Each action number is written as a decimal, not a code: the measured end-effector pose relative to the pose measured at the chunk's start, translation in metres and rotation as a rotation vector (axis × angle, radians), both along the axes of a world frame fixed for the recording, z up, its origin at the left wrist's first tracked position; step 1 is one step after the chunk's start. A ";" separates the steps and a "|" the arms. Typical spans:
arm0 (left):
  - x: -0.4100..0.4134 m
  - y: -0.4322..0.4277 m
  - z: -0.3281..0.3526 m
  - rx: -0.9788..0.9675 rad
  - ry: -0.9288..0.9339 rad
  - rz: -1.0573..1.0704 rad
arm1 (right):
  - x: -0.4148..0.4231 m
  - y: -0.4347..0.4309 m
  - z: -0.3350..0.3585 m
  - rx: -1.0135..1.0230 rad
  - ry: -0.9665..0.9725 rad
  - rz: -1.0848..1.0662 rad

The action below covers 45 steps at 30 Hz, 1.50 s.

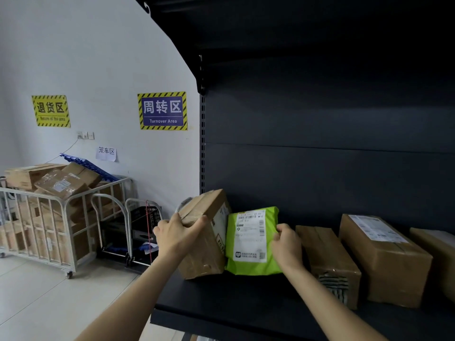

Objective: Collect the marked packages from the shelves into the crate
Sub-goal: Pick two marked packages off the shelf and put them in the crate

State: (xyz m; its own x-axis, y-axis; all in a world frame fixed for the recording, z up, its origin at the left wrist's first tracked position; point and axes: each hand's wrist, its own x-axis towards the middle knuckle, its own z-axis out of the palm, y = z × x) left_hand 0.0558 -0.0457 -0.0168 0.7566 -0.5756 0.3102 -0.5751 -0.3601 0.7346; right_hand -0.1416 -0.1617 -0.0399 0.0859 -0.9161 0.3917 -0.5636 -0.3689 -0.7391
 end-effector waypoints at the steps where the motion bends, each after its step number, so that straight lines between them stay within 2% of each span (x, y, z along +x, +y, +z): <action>1: 0.001 0.002 0.000 -0.038 0.056 -0.005 | -0.003 -0.001 0.004 -0.025 -0.021 -0.006; 8: 0.002 0.009 -0.022 -0.353 0.584 -0.083 | -0.019 -0.005 0.013 -0.015 -0.157 -0.059; 13: 0.010 0.003 -0.040 -0.376 0.866 -0.115 | -0.025 -0.005 0.011 0.043 -0.198 -0.056; 16: 0.013 0.002 -0.045 -0.350 0.932 -0.158 | -0.026 -0.005 0.012 0.060 -0.204 -0.055; 24: 0.025 0.005 -0.050 -0.272 0.958 -0.194 | -0.019 -0.006 0.005 0.074 -0.176 -0.030; 27: 0.025 0.006 -0.049 -0.253 0.838 -0.162 | -0.017 -0.007 0.003 0.086 -0.175 -0.029; 33: 0.023 0.009 -0.048 -0.189 0.242 -0.091 | -0.014 -0.007 -0.004 0.082 -0.143 -0.024; 36: 0.024 0.011 -0.045 -0.160 0.042 -0.089 | -0.014 -0.007 -0.007 0.075 -0.122 -0.023; 39: 0.024 0.011 -0.043 -0.107 -0.035 -0.101 | -0.013 -0.007 -0.008 0.070 -0.115 -0.024; 45: 0.023 0.011 -0.043 -0.120 -0.033 -0.107 | -0.013 -0.008 -0.010 0.063 -0.110 -0.025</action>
State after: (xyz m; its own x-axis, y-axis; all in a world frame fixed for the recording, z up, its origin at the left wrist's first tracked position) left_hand 0.0784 -0.0347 -0.0594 0.6808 -0.6098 0.4057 -0.6305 -0.2060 0.7484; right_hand -0.1547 -0.1692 -0.0502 0.0218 -0.9406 0.3389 -0.4862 -0.3062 -0.8185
